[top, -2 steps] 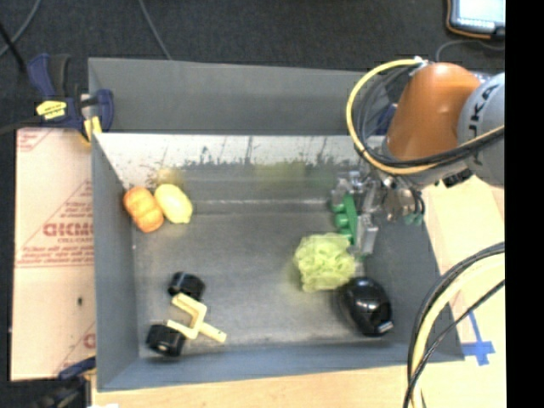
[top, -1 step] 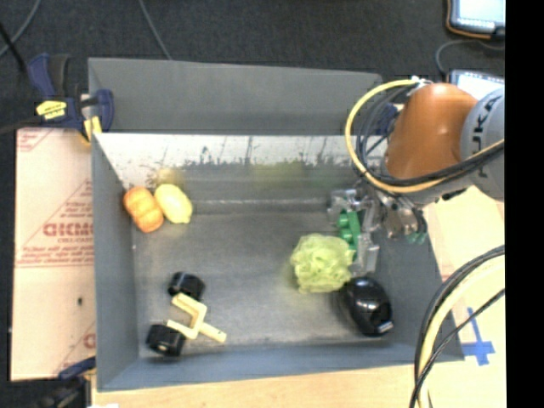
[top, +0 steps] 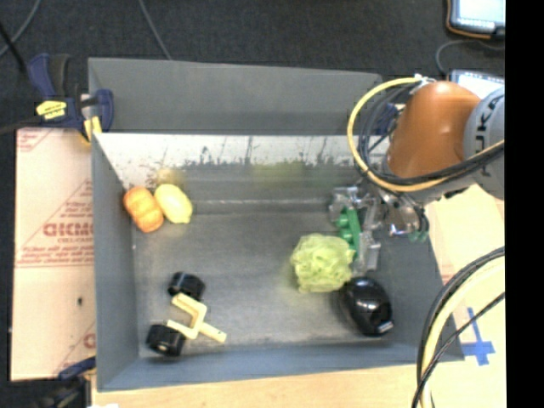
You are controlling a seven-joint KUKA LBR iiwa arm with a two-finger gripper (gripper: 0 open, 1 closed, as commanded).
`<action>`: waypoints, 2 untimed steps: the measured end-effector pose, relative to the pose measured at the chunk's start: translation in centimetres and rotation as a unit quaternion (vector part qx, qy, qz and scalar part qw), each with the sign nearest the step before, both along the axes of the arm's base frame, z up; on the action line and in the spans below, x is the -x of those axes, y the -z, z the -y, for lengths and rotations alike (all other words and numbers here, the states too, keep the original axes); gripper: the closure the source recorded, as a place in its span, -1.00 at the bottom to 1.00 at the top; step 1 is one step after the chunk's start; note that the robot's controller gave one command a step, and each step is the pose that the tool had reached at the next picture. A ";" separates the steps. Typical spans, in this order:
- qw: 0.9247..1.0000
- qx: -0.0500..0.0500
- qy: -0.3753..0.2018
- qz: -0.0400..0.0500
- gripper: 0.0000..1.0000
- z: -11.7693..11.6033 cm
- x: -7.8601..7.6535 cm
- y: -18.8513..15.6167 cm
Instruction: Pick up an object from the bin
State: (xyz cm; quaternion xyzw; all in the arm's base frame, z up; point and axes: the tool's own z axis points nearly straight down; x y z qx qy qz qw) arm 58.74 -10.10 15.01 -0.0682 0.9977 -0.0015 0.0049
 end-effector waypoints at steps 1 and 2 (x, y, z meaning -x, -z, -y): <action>1.000 -0.005 -0.021 0.006 -1.00 -1.6 0.5 7.4; 1.000 0.000 -0.011 0.003 1.00 0.0 0.9 7.8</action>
Offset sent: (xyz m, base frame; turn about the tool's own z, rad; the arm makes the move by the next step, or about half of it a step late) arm -0.0108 0.0000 -0.0801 -0.0219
